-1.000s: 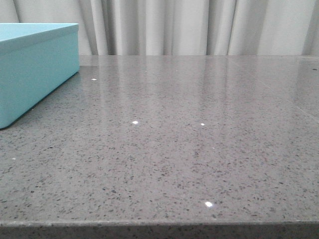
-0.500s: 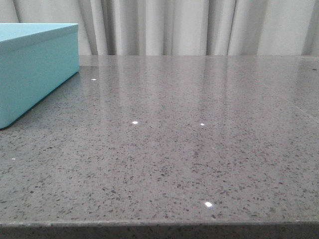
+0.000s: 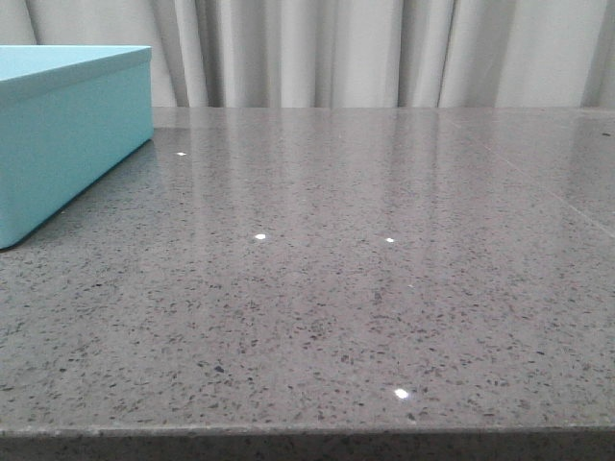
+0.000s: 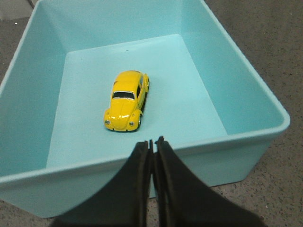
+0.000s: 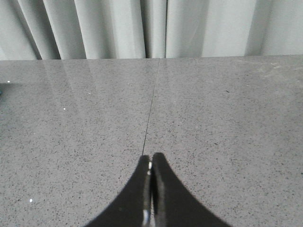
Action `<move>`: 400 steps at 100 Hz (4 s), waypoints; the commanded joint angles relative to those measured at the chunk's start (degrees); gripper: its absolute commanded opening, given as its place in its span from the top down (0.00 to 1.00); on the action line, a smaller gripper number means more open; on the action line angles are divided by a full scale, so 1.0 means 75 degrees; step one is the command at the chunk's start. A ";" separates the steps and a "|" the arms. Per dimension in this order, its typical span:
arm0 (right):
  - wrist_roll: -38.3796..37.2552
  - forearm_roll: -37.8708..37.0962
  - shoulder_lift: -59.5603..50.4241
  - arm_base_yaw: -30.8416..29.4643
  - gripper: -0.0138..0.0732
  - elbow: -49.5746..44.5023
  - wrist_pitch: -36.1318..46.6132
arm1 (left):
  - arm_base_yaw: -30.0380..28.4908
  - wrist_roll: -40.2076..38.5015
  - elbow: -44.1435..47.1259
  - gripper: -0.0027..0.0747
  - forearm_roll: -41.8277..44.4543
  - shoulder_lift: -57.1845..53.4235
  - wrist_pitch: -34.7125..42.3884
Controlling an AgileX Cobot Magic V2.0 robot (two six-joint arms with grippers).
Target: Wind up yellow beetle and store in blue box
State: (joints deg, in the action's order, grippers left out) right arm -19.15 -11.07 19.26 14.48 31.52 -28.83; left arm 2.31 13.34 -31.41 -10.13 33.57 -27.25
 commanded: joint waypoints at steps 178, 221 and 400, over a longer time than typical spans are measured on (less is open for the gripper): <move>0.0096 -0.0147 -0.0543 0.0015 0.92 -0.0883 0.1353 | -0.0014 -0.2065 0.3614 0.99 0.1273 -0.3683 0.3560; 0.0096 -0.0147 -0.0543 0.0015 0.92 -0.0883 0.1341 | -0.0014 -0.2008 0.4354 0.99 0.1013 -0.4765 0.2807; 0.2331 0.1835 -0.2242 -0.2117 0.92 -0.3757 0.4586 | -0.0014 -0.2008 0.4354 0.99 0.1013 -0.4765 0.2884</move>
State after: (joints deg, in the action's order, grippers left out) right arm -1.70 2.71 3.22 -0.19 3.91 -1.71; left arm 2.31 -1.58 0.00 -1.99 -0.27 -10.11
